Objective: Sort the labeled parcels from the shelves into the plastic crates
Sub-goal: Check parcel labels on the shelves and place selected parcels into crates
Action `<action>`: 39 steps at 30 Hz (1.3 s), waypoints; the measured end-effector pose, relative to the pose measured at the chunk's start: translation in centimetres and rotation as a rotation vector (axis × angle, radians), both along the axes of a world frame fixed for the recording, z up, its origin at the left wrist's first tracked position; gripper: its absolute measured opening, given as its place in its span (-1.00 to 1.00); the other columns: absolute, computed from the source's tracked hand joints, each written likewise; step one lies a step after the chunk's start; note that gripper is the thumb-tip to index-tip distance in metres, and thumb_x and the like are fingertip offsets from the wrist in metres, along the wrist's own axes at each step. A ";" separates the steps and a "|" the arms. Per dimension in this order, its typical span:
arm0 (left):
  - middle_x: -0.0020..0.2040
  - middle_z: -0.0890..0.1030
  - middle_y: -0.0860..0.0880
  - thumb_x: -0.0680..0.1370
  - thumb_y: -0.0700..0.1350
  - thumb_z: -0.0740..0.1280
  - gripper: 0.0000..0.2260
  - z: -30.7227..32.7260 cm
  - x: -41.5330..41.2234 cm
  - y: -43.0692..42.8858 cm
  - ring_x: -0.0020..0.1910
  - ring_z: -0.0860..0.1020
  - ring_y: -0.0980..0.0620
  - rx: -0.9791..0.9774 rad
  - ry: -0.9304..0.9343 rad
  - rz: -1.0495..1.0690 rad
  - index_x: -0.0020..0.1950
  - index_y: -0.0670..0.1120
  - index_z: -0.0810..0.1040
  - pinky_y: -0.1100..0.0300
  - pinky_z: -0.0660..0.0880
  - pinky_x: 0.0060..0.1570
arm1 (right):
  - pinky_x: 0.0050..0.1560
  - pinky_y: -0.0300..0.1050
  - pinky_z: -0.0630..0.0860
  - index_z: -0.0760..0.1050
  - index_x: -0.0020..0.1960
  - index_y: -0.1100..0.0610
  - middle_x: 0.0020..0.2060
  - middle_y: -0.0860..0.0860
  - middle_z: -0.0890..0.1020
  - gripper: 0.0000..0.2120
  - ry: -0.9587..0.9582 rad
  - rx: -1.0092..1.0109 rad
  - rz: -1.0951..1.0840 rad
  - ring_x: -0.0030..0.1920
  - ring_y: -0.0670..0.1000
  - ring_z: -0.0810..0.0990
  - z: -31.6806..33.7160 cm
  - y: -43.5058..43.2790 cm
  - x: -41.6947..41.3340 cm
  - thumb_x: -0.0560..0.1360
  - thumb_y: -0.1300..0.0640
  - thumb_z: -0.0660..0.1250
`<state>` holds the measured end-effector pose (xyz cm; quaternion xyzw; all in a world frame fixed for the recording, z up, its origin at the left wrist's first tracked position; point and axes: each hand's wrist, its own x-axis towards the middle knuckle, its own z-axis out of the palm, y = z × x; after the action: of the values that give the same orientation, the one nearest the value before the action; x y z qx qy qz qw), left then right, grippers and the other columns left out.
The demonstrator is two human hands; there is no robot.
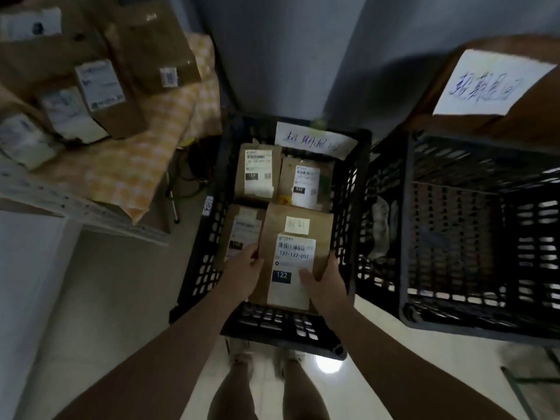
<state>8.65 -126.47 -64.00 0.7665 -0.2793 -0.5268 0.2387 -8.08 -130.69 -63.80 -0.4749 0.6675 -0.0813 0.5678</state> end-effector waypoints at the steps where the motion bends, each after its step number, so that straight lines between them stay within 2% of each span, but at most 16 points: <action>1: 0.28 0.53 -0.08 0.64 -0.21 0.18 -0.69 -1.2 0.1 -0.1 0.21 0.51 -0.03 0.024 -0.001 -0.023 0.39 -0.06 0.41 0.10 0.48 0.16 | 0.13 0.03 0.55 0.08 0.52 0.08 0.22 0.03 0.54 -0.37 0.008 0.015 0.007 0.11 0.05 0.56 -1.0 0.0 0.3 0.56 0.17 0.31; 4: 0.32 0.48 -0.06 0.64 -0.17 0.20 -0.62 -3.3 -0.2 -0.5 0.28 0.47 -0.06 0.052 0.051 -0.004 0.45 -0.06 0.27 0.16 0.42 0.16 | 0.14 -0.06 0.47 -0.07 0.56 0.03 0.25 0.04 0.48 -0.29 0.074 0.006 0.072 0.18 0.06 0.51 -3.4 -0.6 0.5 0.57 0.22 0.28; 6: 0.35 0.43 -0.06 0.63 -0.12 0.23 -0.47 -4.1 0.0 -1.0 0.33 0.44 -0.08 0.028 0.134 0.056 0.53 -0.06 0.06 0.18 0.41 0.13 | 0.18 0.03 0.50 -0.08 0.56 -0.07 0.27 0.07 0.49 -0.26 0.156 -0.023 0.150 0.19 0.12 0.53 -4.6 -1.5 0.5 0.56 0.20 0.28; 8: 0.41 0.38 -0.09 0.58 -0.09 0.31 -0.29 -5.0 0.6 -1.7 0.37 0.40 -0.11 -0.030 0.186 0.123 0.57 0.02 -0.10 0.04 0.48 0.18 | 0.16 0.08 0.52 -0.06 0.55 -0.13 0.26 0.09 0.51 -0.25 0.190 -0.039 0.231 0.17 0.13 0.55 -5.2 -2.6 0.2 0.54 0.18 0.29; 10: 0.47 0.28 -0.08 0.53 -0.07 0.39 -0.20 -5.8 1.8 -2.7 0.43 0.31 -0.09 -0.083 0.112 0.111 0.57 0.08 -0.09 -0.12 0.43 0.27 | 0.14 -0.01 0.50 -0.07 0.55 -0.14 0.25 0.07 0.51 -0.24 0.202 -0.044 0.313 0.18 0.12 0.54 -5.1 -3.7 -0.2 0.55 0.20 0.30; 12: 0.46 0.25 -0.03 0.51 -0.07 0.41 -0.27 -6.2 2.7 -3.7 0.42 0.30 -0.07 -0.069 0.122 0.082 0.56 0.07 0.06 -0.08 0.46 0.24 | 0.13 -0.04 0.47 -0.08 0.56 -0.12 0.22 0.07 0.52 -0.24 0.192 -0.027 0.369 0.19 0.12 0.52 -4.9 -4.8 -0.7 0.56 0.22 0.28; 15: 0.36 0.32 -0.03 0.54 -0.14 0.37 -0.51 -5.9 2.9 -4.8 0.20 0.50 -0.09 -0.020 0.268 0.126 0.41 0.04 0.26 0.12 0.60 -0.15 | 0.23 0.10 0.48 -0.01 0.55 -0.14 0.21 0.08 0.54 -0.26 0.143 0.015 0.359 0.21 0.12 0.52 -4.6 -6.1 -1.2 0.55 0.24 0.29; 18: 0.28 0.37 -0.03 0.55 -0.13 0.36 -0.64 -5.6 2.6 -5.6 0.00 0.57 -0.05 -0.045 0.243 0.131 0.24 0.01 0.26 0.17 0.60 -0.33 | 0.24 0.14 0.48 0.05 0.53 -0.16 0.22 0.06 0.55 -0.27 0.086 0.042 0.320 0.22 0.10 0.51 -4.2 -6.4 -1.9 0.54 0.26 0.31; 20: 0.24 0.39 0.00 0.54 -0.10 0.36 -0.63 -5.3 2.6 -6.0 -0.05 0.58 0.01 -0.082 0.234 0.143 0.23 0.03 0.25 0.22 0.59 -0.36 | 0.22 0.16 0.50 0.08 0.52 -0.18 0.21 0.02 0.56 -0.29 0.029 0.041 0.270 0.21 0.08 0.53 -3.7 -6.1 -2.4 0.54 0.26 0.31; 23: 0.28 0.42 0.03 0.51 -0.02 0.39 -0.48 -5.0 2.7 -5.6 0.13 0.54 -0.04 -0.119 0.277 0.195 0.40 0.09 0.25 0.08 0.61 -0.10 | 0.22 0.14 0.50 0.01 0.54 -0.17 0.23 -0.02 0.54 -0.27 0.001 -0.015 0.227 0.21 0.06 0.53 -2.8 -5.4 -2.0 0.55 0.23 0.29; 26: 0.35 0.46 0.05 0.51 0.02 0.39 -0.39 -4.5 1.7 -5.1 0.28 0.47 -0.07 -0.054 0.356 0.104 0.47 0.20 0.18 -0.18 0.45 0.23 | 0.11 0.04 0.55 -0.19 0.54 -0.21 0.28 0.06 0.49 -0.23 0.062 -0.104 0.207 0.12 0.07 0.56 -2.6 -4.0 -0.8 0.59 0.16 0.25; 28: 0.34 0.47 0.06 0.53 -0.05 0.38 -0.39 -4.9 0.6 -4.7 0.29 0.46 -0.02 -0.036 0.327 0.020 0.48 0.16 0.14 -0.15 0.41 0.28 | -0.13 -0.11 0.52 -0.29 0.53 -0.20 0.27 0.12 0.48 -0.22 0.108 -0.127 0.185 -0.06 0.02 0.55 -3.4 -3.1 -0.2 0.61 0.13 0.21; 30: 0.34 0.46 0.05 0.55 -0.09 0.37 -0.43 -5.8 -0.3 -4.5 0.31 0.45 -0.02 -0.037 0.238 -0.021 0.48 0.10 0.17 -0.10 0.41 0.30 | -0.23 -0.16 0.46 -0.32 0.52 -0.19 0.30 0.17 0.45 -0.21 0.138 -0.132 0.143 -0.13 -0.01 0.51 -4.7 -2.7 0.1 0.61 0.14 0.20; 33: 0.33 0.43 0.01 0.53 -0.13 0.39 -0.43 -7.3 -1.1 -4.7 0.27 0.44 0.02 -0.090 0.118 -0.049 0.46 0.05 0.20 0.01 0.44 0.24 | -0.16 -0.13 0.44 -0.29 0.53 -0.18 0.36 0.19 0.37 -0.23 0.170 -0.139 0.092 -0.06 0.03 0.50 -7.0 -2.7 0.0 0.61 0.17 0.19; 36: 0.33 0.35 0.05 0.50 -0.07 0.42 -0.40 -8.3 -2.0 -5.1 0.28 0.42 0.01 -0.190 0.026 -0.129 0.46 0.07 0.23 -0.09 0.47 0.24 | -0.10 -0.18 0.42 -0.17 0.56 -0.16 0.37 0.14 0.36 -0.31 0.192 -0.161 0.087 0.01 0.04 0.49 -8.7 -3.1 -0.9 0.62 0.20 0.15; 39: 0.37 0.41 0.04 0.55 -0.09 0.36 -0.46 -8.5 -3.0 -5.3 0.27 0.47 0.01 -0.255 -0.012 -0.178 0.48 0.06 0.24 -0.08 0.48 0.23 | 0.00 -0.23 0.36 -0.07 0.57 -0.08 0.32 0.12 0.42 -0.38 0.223 -0.197 0.047 0.13 0.07 0.50 -9.7 -3.1 -1.6 0.62 0.21 0.14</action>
<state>5.61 -131.82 -72.52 0.7052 -0.4121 -0.5017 0.2848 -9.72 -133.76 -73.52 -0.5500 0.7038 -0.0797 0.4424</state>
